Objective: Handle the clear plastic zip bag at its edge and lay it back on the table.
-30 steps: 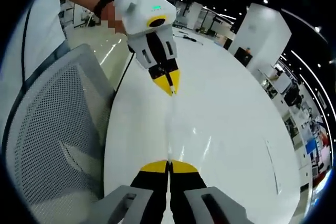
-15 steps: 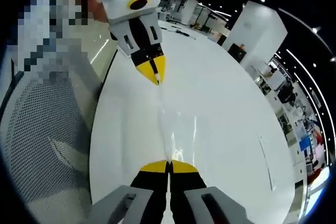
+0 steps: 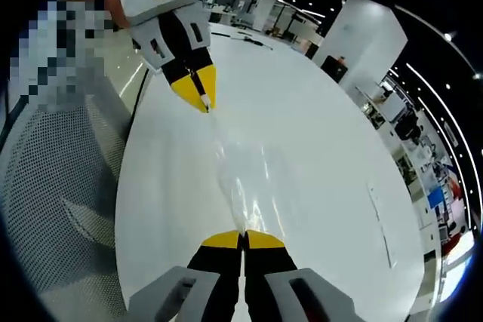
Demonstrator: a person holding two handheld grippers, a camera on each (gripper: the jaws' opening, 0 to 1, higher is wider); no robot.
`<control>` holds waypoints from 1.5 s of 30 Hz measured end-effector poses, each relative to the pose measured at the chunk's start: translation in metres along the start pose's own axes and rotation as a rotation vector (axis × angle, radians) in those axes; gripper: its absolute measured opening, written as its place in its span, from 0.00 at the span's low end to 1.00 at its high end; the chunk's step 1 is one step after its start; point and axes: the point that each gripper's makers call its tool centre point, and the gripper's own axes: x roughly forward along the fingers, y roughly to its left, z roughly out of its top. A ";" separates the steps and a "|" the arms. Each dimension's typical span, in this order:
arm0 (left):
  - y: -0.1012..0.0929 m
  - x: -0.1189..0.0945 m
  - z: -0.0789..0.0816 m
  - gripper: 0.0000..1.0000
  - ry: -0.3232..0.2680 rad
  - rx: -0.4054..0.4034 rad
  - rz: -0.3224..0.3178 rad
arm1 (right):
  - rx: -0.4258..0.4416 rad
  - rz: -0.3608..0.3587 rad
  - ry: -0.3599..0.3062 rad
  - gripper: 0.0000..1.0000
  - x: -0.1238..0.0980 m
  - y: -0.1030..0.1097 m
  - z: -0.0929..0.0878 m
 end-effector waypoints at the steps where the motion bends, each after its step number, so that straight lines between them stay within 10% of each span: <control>1: 0.000 0.000 0.000 0.00 -0.001 -0.006 0.002 | 0.003 -0.002 0.000 0.00 0.000 0.000 0.000; 24: -0.003 0.009 -0.001 0.00 0.007 -0.043 0.001 | 0.063 -0.052 -0.017 0.08 -0.008 -0.005 -0.002; 45: -0.007 0.012 0.002 0.00 0.007 -0.059 -0.008 | -0.090 -0.005 -0.128 0.14 -0.007 0.010 0.078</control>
